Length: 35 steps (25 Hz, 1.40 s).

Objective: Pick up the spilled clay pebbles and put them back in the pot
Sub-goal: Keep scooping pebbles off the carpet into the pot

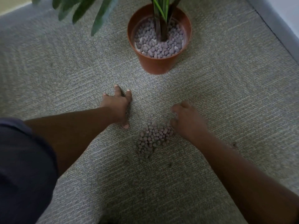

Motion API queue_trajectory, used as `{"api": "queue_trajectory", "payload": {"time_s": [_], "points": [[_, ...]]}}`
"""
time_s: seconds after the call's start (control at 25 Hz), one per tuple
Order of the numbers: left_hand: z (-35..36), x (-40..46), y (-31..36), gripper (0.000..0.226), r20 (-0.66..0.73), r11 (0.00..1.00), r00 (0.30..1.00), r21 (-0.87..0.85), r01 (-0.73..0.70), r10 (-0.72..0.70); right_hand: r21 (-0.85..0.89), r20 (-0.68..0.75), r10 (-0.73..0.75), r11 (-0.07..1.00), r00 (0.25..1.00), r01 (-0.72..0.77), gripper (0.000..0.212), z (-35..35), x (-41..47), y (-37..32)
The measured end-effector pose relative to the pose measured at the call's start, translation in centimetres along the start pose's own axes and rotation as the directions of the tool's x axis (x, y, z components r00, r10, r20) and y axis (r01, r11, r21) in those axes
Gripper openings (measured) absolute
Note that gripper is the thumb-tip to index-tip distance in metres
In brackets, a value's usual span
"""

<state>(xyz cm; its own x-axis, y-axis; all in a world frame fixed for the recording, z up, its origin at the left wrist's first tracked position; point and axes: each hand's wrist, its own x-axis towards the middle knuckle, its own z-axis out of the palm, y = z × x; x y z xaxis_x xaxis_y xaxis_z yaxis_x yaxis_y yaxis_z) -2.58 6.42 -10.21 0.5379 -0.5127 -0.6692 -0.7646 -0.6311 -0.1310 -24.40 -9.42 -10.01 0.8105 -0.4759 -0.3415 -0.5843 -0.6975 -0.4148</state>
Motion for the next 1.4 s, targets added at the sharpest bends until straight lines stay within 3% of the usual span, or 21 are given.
{"api": "queue_trajectory", "payload": {"time_s": [0.12,0.28,0.52,0.72,0.88,1.0,1.12,1.4], "points": [[0.1,0.0,0.1,0.153,-0.017,1.000,1.000,0.018,-0.007,0.008,-0.094,0.087,0.116,0.990,0.989,-0.107,0.046,0.5,-1.9,2.5],[0.1,0.0,0.1,0.154,-0.014,1.000,1.000,0.015,-0.007,0.008,-0.038,0.143,0.089,0.996,0.986,-0.084,0.019,1.5,-2.9,2.9],[-0.1,0.1,0.1,0.155,-0.010,1.000,1.000,0.006,-0.022,0.022,0.115,-0.050,0.039,0.993,0.998,-0.033,0.017,0.7,-1.9,2.4],[-0.3,0.0,0.0,0.155,-0.021,0.998,0.998,0.034,-0.050,0.051,0.184,-0.246,0.195,0.971,0.950,-0.152,0.015,0.7,-6.1,5.6],[-0.3,0.0,0.1,0.157,-0.029,0.997,0.998,0.053,-0.058,0.059,0.151,-0.373,0.354,0.935,0.858,-0.320,0.035,0.0,-8.5,9.2],[-0.4,0.0,0.2,0.157,-0.014,0.998,0.998,0.036,-0.053,0.054,0.021,-0.339,0.401,0.907,0.851,-0.420,0.042,-1.0,-9.7,11.8],[-0.3,0.0,0.1,0.158,-0.023,0.998,0.998,0.034,-0.057,0.058,-0.075,-0.236,0.432,0.885,0.871,-0.459,0.029,-1.0,-10.4,12.7],[-0.3,0.0,0.1,0.155,-0.011,0.999,0.999,0.005,-0.038,0.038,-0.090,-0.190,0.460,0.872,0.867,-0.482,0.019,-0.2,-10.3,13.7]]}}
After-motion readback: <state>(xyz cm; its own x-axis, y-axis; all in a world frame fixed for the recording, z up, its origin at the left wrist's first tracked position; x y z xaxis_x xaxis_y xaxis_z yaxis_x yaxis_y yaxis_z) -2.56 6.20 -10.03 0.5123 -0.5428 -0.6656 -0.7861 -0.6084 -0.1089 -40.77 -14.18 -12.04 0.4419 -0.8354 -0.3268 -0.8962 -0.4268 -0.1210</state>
